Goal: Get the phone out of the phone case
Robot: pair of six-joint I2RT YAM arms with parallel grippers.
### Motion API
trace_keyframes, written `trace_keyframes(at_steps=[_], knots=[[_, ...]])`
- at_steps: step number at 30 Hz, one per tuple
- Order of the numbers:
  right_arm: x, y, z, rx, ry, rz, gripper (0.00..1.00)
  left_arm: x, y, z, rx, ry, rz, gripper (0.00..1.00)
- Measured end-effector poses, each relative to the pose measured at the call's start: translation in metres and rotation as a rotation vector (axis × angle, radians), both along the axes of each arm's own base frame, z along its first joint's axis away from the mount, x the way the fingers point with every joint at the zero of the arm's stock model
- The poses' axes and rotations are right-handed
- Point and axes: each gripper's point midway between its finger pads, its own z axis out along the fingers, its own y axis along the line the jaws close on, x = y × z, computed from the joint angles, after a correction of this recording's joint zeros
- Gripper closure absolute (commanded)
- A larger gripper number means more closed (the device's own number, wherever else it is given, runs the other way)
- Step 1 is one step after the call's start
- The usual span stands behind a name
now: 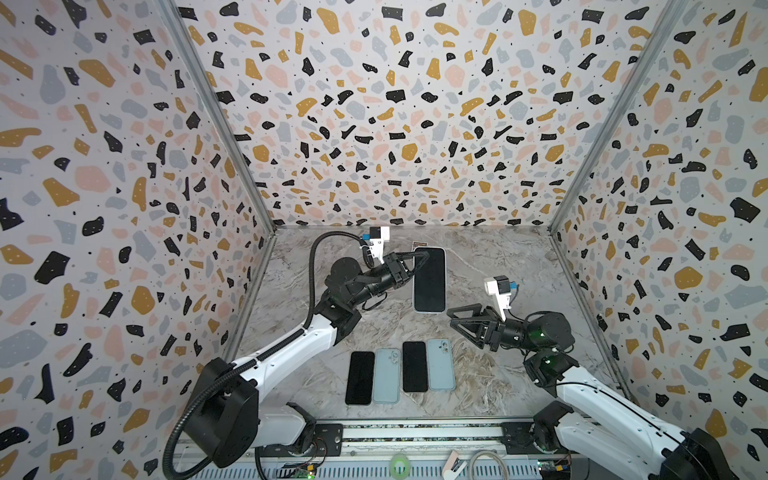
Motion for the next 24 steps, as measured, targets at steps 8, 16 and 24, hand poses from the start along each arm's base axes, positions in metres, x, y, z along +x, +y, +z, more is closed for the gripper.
trace_keyframes(at_steps=[8, 16, 24], knots=[[0.009, 0.015, -0.018, 0.000, 0.080, 0.008, 0.40, 0.000, 0.000, 0.000, -0.001, 0.000, 0.001, 1.00], [0.012, 0.020, -0.020, 0.013, 0.092, 0.014, 0.41, -0.001, -0.001, 0.001, -0.002, -0.001, -0.001, 1.00], [0.015, 0.022, -0.021, 0.020, 0.093, 0.012, 0.41, -0.001, -0.001, 0.002, -0.007, -0.005, 0.006, 1.00]])
